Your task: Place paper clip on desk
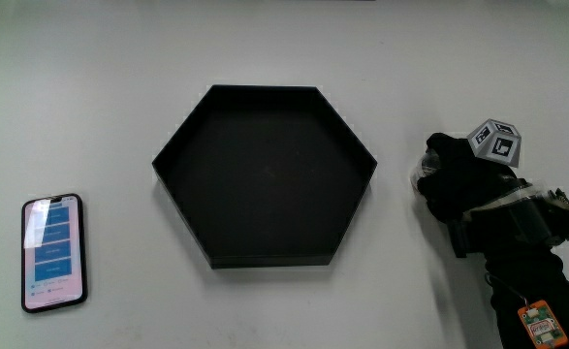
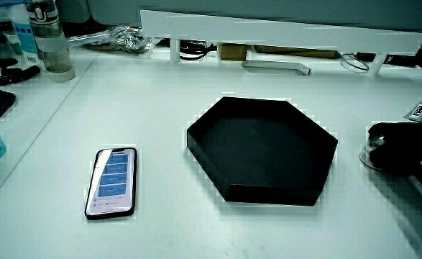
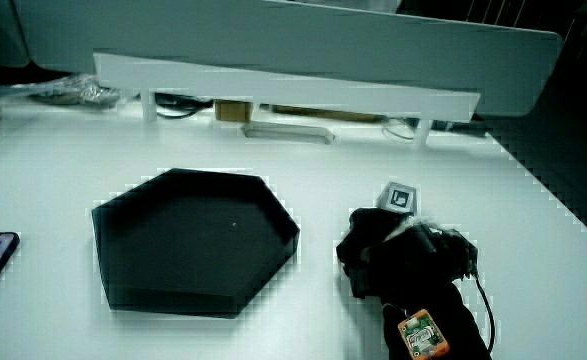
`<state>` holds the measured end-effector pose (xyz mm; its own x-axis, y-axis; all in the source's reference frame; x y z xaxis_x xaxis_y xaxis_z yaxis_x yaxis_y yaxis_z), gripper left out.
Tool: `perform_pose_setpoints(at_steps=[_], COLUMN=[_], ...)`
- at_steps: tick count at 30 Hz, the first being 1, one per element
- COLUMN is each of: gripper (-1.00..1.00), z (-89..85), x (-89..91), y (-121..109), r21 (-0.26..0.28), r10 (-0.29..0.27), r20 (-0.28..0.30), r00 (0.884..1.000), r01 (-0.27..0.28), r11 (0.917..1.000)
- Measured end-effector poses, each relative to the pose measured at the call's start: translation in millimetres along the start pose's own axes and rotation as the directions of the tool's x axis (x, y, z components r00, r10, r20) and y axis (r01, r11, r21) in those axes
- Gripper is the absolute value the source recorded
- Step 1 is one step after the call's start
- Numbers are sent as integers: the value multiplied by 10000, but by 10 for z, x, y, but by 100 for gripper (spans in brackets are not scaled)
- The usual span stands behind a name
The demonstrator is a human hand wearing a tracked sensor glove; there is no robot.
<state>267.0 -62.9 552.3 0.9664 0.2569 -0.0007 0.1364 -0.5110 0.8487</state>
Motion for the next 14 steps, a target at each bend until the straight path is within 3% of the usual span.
perform_pose_setpoints(at_steps=[2,3,4,5,8,9,10,12,13,14], gripper=[-33,-40,-47,-53,-73,-80,-87,-100,-100,-100], z=[14,-2,-1,-27,-85,-97,-107,-69,-45,-4], x=[-20,-14,-31,-8,61,84,104,136,174,188], y=[-29,-5,-30,0,25,37,29,-84,-141,-202], r21=[-92,-297,-431,-664,-1497,-1697,-2016,-1060,309,1011], r10=[194,5,328,148,251,129,248,512,439,531], r20=[9,156,-26,-54,-80,201,67,-545,-767,-981], r00=[9998,9999,9995,9999,9997,9997,9997,9972,9961,9938], r01=[-194,-1,-329,-152,-261,-93,-229,-568,-416,-431], r11=[9998,9996,9985,9977,9884,9855,9792,9927,9987,9939])
